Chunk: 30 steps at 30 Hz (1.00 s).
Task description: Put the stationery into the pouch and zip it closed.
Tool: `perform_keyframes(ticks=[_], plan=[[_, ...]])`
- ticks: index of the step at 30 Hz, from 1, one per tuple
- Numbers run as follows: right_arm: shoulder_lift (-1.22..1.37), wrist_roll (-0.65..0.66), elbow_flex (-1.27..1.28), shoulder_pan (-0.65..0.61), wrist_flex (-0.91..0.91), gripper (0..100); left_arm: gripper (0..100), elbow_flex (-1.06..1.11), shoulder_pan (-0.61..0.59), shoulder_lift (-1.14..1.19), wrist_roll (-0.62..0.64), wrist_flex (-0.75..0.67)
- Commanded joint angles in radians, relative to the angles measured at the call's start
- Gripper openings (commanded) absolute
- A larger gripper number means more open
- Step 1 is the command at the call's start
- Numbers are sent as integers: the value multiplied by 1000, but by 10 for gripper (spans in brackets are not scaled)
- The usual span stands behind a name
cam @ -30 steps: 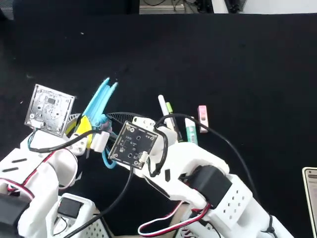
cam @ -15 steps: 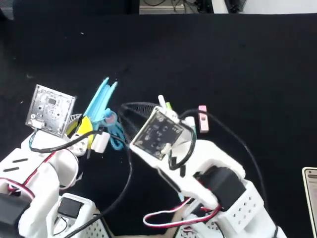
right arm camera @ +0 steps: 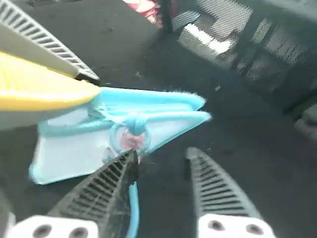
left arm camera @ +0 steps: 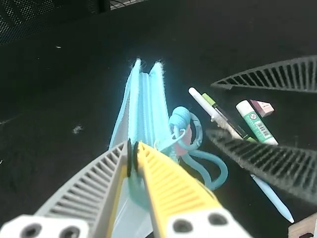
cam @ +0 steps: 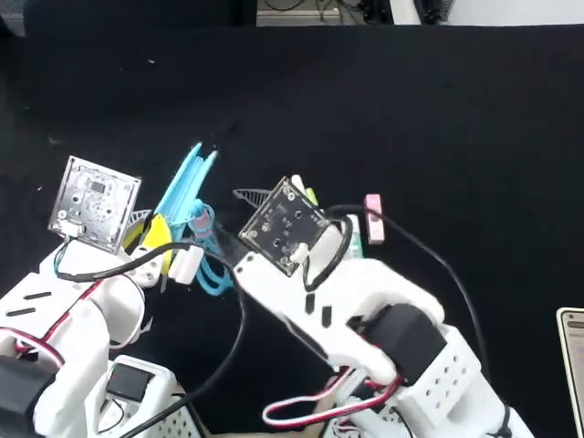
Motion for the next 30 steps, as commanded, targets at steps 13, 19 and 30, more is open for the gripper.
perform_keyframes(ticks=[13,19,30], plan=[[47,-229,-41,-38,-100,156,30,5,2,3,0,-3],[81,-227,39,-74,-192,156,30,5,-4,3,0,-3],[85,-221,47,-44,-137,158,30,5,1,3,0,-2]])
